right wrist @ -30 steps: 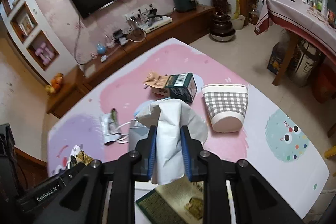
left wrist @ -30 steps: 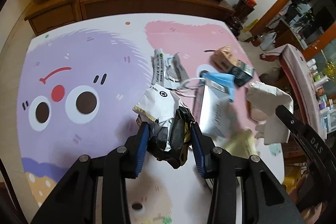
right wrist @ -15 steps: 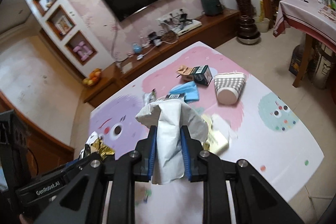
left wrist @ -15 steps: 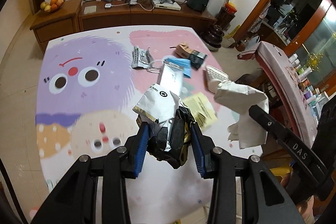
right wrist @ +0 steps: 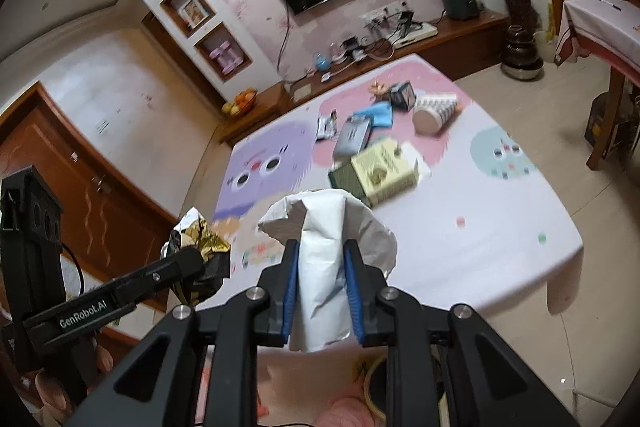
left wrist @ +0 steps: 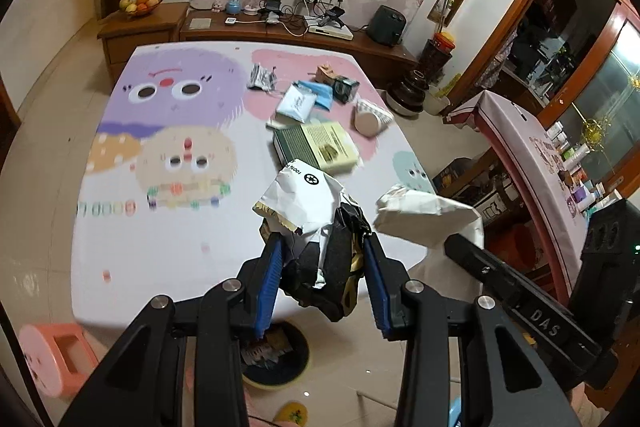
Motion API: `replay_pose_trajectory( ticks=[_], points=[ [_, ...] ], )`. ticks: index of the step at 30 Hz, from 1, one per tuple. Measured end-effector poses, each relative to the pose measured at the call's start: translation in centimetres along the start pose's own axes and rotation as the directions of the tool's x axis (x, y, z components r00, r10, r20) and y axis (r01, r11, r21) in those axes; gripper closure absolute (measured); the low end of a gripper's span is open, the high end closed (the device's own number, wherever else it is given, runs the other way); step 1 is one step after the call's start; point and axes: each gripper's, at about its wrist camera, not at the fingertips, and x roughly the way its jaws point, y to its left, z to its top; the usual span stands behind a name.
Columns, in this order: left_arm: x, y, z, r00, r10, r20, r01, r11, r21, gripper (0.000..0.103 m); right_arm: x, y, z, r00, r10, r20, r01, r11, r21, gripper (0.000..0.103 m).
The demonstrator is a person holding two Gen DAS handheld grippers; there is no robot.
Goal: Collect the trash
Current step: 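Carry the crumpled wrapper and tissue with both grippers over the black bin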
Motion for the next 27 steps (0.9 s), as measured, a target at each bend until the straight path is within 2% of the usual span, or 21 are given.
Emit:
replay_pose_trajectory(
  ticks=[5,11,16,21,27],
  points=[
    [-0.8,-1.4,-4.1,0.999,0.020,-0.050,-0.019,1.000,0.016,0.065,-1.3,-1.1,-3.3,0.997,0.028,-0.065,-0.026,0.999,0.019,0.081],
    [0.4,-1.5,-8.5,0.990,0.042,-0.137,-0.036,0.998,0.048,0.065,-0.9,-3.1,-6.9,0.990,0.028,-0.136,-0.016,0.996,0.088,0.081],
    [3.7,-0.2,-12.1,0.972,0.045,-0.229,-0.036,0.998,0.044,0.065,1.4,-5.4,-10.5,0.977,0.003,-0.212,0.033,0.985,0.167,0.081],
    [8.6,1.2,-16.5,0.950,0.024,-0.311,-0.004,0.998,0.064,0.065,4.4,-7.6,-14.9,0.961,-0.037,-0.276,0.101,0.970,0.222,0.081],
    [15.8,3.1,-21.5,0.927,0.027,-0.375,0.014,0.994,0.106,0.065,10.2,-12.0,-21.6,0.931,-0.063,-0.359,0.185,0.931,0.315,0.081]
  ],
)
